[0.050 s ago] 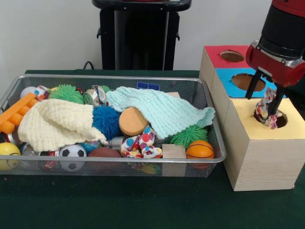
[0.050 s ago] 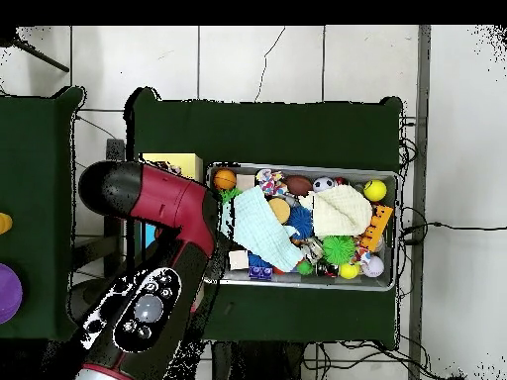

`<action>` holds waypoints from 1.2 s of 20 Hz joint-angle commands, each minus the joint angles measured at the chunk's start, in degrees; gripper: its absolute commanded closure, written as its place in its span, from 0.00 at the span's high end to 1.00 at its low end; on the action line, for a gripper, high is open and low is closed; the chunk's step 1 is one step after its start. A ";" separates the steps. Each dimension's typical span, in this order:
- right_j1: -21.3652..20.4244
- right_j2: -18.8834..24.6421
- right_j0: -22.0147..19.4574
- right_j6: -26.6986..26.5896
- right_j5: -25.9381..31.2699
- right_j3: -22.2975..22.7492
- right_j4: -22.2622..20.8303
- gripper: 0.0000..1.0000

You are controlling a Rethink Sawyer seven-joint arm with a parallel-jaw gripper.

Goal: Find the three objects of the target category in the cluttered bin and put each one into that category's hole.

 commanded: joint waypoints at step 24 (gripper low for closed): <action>-5.45 11.55 -3.17 13.85 5.37 0.23 5.76 1.00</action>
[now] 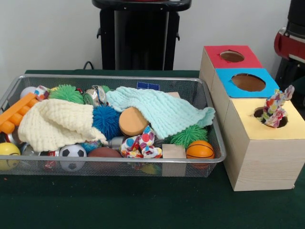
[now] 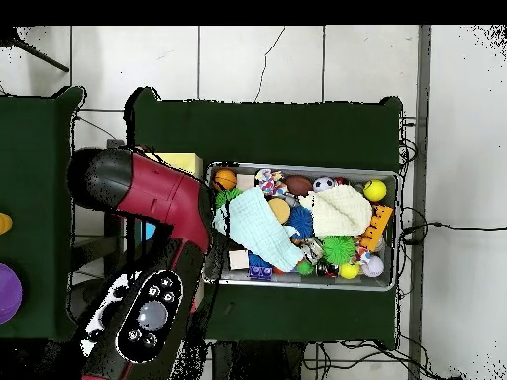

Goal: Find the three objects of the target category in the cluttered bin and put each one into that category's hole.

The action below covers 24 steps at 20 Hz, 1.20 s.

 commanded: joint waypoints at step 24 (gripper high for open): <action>2.10 -0.95 -0.97 14.87 6.13 -1.82 -6.97 0.00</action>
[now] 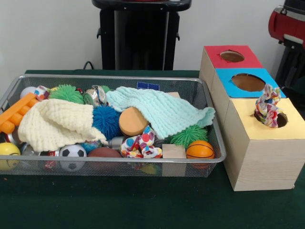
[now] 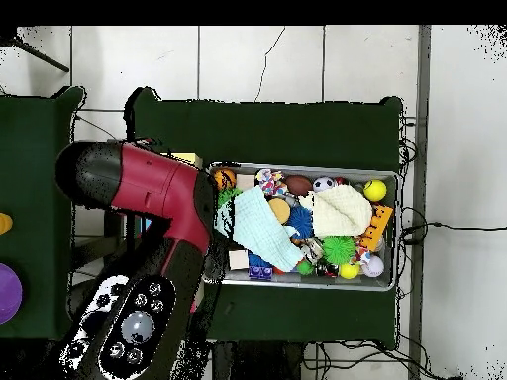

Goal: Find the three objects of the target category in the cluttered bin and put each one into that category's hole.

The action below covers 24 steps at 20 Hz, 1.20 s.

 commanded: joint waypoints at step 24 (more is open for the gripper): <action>5.45 6.23 -1.47 13.24 0.92 3.30 -0.49 0.00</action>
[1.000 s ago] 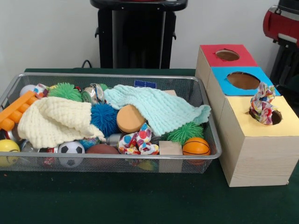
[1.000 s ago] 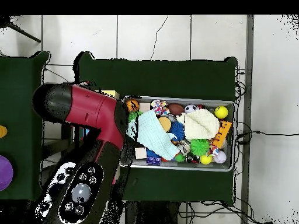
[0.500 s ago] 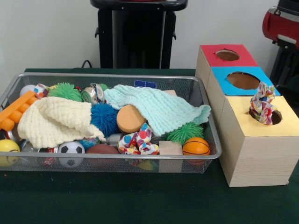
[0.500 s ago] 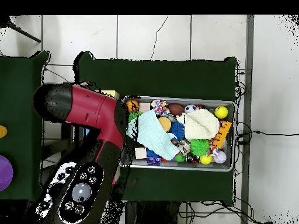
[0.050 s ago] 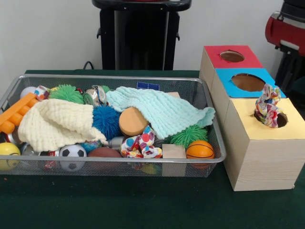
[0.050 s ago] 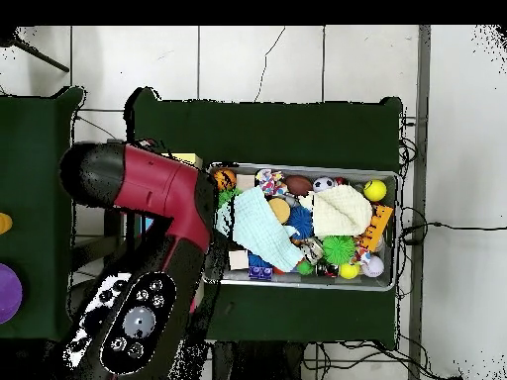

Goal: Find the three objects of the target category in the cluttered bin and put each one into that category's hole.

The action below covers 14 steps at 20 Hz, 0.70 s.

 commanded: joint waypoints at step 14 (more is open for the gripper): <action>6.20 8.13 -0.85 13.65 -2.73 4.48 1.45 0.00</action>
